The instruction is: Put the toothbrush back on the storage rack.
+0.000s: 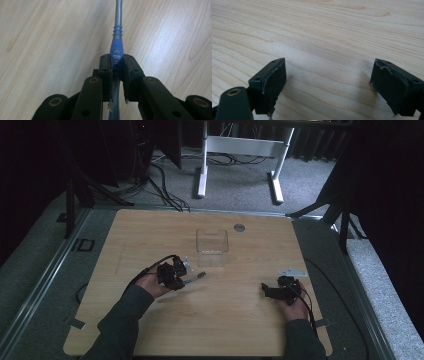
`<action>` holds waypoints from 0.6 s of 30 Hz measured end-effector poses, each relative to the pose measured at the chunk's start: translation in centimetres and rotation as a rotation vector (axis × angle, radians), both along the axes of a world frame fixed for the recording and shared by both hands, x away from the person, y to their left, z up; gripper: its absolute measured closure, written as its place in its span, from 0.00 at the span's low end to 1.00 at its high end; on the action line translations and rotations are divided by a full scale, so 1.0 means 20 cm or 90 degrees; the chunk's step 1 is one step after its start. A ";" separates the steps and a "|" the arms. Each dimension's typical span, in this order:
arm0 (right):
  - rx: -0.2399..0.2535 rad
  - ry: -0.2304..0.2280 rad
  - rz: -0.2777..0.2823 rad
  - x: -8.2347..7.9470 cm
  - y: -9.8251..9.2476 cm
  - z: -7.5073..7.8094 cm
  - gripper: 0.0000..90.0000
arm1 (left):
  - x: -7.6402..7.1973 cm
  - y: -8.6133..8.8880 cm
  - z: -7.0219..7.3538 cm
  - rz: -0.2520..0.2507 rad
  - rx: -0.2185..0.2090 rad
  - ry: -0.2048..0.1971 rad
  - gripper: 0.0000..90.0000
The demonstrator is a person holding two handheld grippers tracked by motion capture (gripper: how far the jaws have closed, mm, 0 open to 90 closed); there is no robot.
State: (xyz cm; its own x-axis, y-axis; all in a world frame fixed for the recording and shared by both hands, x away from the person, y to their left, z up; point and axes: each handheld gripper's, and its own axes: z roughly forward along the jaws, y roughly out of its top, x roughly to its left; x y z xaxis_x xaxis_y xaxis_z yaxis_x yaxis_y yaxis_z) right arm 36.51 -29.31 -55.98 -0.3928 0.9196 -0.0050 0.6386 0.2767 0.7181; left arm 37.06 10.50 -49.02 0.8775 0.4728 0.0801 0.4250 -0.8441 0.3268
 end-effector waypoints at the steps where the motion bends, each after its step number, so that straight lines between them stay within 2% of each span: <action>1: 0.000 0.000 0.000 0.00 0.00 0.00 0.14 | 0.00 0.00 0.00 0.002 -0.002 -0.003 0.88; 7: 0.000 0.000 0.000 0.00 0.00 0.00 0.14 | 0.01 0.00 0.03 0.021 -0.018 -0.025 0.88; 18: 0.001 0.000 -0.001 0.00 0.00 0.00 0.14 | 0.02 0.01 0.06 0.042 -0.048 -0.048 0.88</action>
State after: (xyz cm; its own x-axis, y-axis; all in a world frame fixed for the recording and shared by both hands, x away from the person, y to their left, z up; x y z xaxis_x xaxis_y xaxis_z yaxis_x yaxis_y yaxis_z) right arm 36.50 -29.30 -55.98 -0.3919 0.9200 -0.0034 0.6394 0.2750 0.7180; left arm 37.40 10.73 -47.77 0.8368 0.5370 0.1068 0.4508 -0.7865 0.4222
